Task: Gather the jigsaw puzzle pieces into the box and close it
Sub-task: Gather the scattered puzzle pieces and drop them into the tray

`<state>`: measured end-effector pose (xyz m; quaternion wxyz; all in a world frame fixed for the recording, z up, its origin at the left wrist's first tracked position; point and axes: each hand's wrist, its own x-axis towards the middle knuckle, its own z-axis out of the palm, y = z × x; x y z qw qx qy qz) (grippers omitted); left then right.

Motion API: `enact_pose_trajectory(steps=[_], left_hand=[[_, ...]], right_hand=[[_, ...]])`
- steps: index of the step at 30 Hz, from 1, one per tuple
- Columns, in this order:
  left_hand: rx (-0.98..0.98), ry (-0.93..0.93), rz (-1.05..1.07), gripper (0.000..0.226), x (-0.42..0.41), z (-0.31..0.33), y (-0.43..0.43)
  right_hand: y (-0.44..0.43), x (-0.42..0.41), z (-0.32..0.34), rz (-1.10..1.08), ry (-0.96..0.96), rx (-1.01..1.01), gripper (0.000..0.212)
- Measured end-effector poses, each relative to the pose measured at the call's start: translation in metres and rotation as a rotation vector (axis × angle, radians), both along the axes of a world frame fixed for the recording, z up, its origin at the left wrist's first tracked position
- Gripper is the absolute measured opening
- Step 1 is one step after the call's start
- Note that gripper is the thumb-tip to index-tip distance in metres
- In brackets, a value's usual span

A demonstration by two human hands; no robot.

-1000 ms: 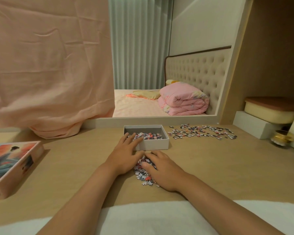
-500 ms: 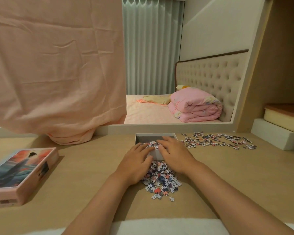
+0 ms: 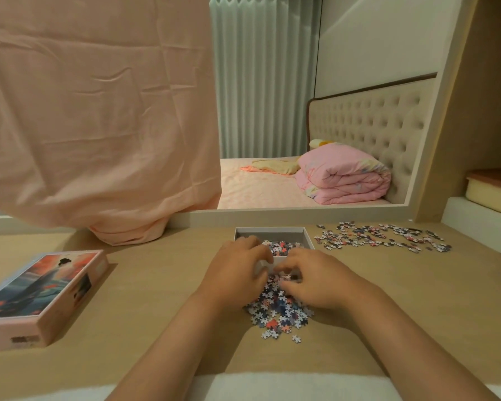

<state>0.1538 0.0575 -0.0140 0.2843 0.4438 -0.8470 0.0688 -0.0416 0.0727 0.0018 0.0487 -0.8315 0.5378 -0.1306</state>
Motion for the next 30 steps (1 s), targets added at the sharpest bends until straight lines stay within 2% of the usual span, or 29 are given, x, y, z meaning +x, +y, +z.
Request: enact_pose_trajectory(steps=[2, 4, 7, 9, 14, 17, 23, 30], left_hand=[[0.081, -0.043, -0.056, 0.024, -0.002, -0.002, 0.004], [0.161, -0.115, -0.073, 0.035, -0.003, -0.008, 0.005], [0.264, -0.166, -0.053, 0.044, -0.004, -0.016, 0.003], [0.281, -0.134, -0.051, 0.038, -0.004, -0.018, 0.002], [0.283, -0.062, -0.086, 0.024, -0.005, -0.016, 0.001], [0.282, -0.013, -0.105, 0.02, -0.004, -0.014, -0.001], [0.365, 0.229, -0.141, 0.01, 0.0, 0.004, -0.013], [0.33, 0.36, -0.074, 0.006, -0.004, 0.037, -0.051]], right_hand=[[0.001, -0.001, -0.003, 0.004, 0.103, 0.112, 0.051], [0.001, -0.001, -0.007, 0.012, 0.104, 0.183, 0.055], [-0.001, 0.001, -0.009, 0.014, -0.002, 0.205, 0.04], [-0.002, 0.002, -0.011, 0.002, -0.078, 0.216, 0.027], [-0.001, 0.001, -0.013, -0.063, -0.232, 0.193, 0.012], [-0.001, 0.0, -0.015, -0.075, -0.327, 0.216, 0.01], [-0.014, -0.002, 0.004, -0.099, -0.575, 0.281, 0.009], [-0.049, 0.005, 0.035, -0.159, -0.662, 0.1, 0.008]])
